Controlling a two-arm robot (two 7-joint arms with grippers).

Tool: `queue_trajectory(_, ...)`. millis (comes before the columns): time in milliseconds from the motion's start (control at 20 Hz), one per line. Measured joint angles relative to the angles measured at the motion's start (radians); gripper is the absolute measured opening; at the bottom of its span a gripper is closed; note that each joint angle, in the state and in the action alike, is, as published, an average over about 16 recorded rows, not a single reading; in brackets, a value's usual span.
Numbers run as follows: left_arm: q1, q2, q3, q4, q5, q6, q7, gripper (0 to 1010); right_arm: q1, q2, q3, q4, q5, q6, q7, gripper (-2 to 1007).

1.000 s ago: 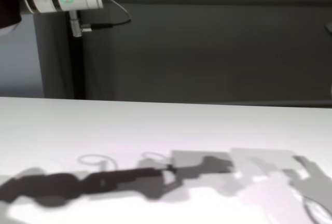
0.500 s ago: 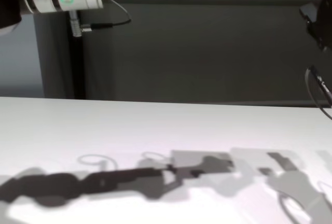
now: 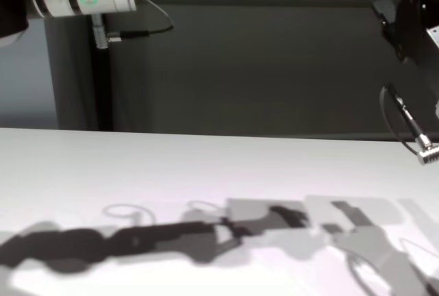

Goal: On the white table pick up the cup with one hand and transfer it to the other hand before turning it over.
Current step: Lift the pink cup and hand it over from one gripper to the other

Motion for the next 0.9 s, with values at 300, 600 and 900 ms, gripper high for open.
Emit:
queue_trajectory(300, 0.0, 0.0, 0.0, 0.0, 0.0, 0.0, 0.0, 48, 0.011, 0.0, -0.018, 0.016, 0.018, -0.005, 0.026, 1002)
queue_trajectory(600, 0.0, 0.0, 0.0, 0.0, 0.0, 0.0, 0.0, 48, 0.023, -0.003, -0.035, 0.031, 0.035, -0.015, 0.044, 1002)
queue_trajectory(900, 0.0, 0.0, 0.0, 0.0, 0.0, 0.0, 0.0, 48, 0.043, -0.01, -0.052, 0.055, 0.053, -0.026, 0.064, 1002)
